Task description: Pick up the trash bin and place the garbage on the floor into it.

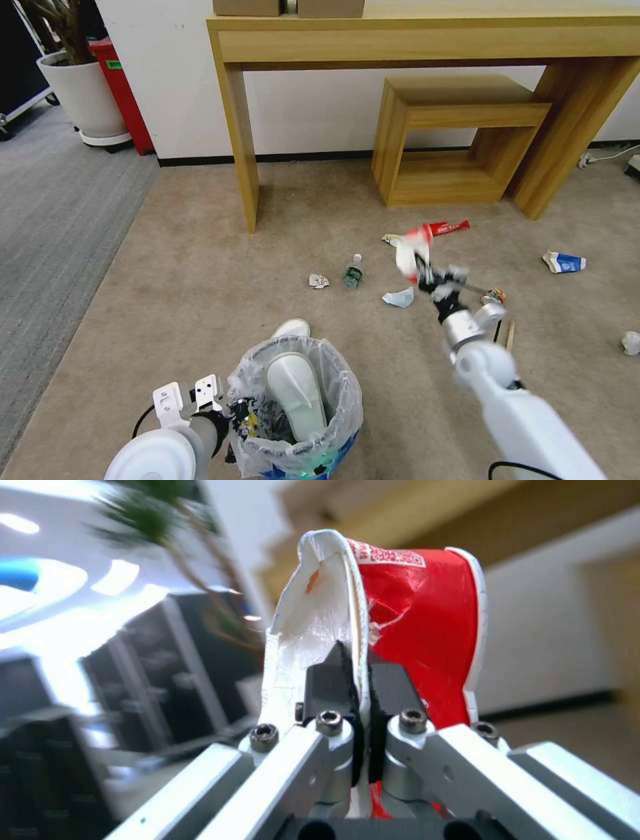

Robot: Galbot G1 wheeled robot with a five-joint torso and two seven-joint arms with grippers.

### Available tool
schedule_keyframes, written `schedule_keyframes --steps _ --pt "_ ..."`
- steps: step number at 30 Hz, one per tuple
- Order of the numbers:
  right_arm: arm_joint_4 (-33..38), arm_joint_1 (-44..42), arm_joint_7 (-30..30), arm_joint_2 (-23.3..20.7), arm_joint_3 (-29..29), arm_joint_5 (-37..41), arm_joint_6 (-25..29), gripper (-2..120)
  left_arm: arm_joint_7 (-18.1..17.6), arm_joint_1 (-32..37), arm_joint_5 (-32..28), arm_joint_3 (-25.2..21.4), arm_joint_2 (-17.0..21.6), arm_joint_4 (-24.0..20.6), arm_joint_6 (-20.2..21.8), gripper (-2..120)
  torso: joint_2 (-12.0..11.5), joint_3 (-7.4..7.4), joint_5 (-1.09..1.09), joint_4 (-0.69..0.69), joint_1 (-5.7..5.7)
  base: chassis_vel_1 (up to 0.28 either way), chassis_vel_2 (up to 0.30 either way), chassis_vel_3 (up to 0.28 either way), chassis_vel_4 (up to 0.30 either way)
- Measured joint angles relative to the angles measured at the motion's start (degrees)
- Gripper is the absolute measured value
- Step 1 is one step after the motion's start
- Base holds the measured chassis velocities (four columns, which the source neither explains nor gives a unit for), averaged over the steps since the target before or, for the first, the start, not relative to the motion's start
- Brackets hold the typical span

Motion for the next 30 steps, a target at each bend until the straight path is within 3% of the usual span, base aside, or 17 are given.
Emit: schedule_keyframes --steps 3,6,18,30 --pt "3.5 -0.5 -1.3 -2.2 -1.5 3.2 -1.3 0 0.0 0.0 -0.2 -0.3 0.0 0.0 0.0 0 0.0 0.00 -0.02 0.00 0.00 0.000 0.000 0.000 0.000" --pt "8.5 -0.9 -2.0 -5.4 -7.0 7.7 -3.7 0 0.0 -0.3 -0.3 -0.8 -0.2 0.0 -0.1 0 0.0 0.00 -0.01 0.00 0.00 0.000 0.000 0.000 0.000" --pt "14.6 1.3 1.4 -10.5 -22.8 10.2 -7.0 0 0.0 -0.7 0.4 -1.7 -0.9 1.0 -0.2 0 0.0 0.00 -0.01 0.00 0.00 0.000 0.000 0.000 0.000" --pt "16.5 -2.2 4.1 -16.9 -27.5 10.8 -7.6 0 0.1 -0.6 1.9 -1.8 -2.8 1.6 -0.2 0 0.0 0.00 -0.01 -0.01 0.00 0.000 0.000 0.000 0.000"
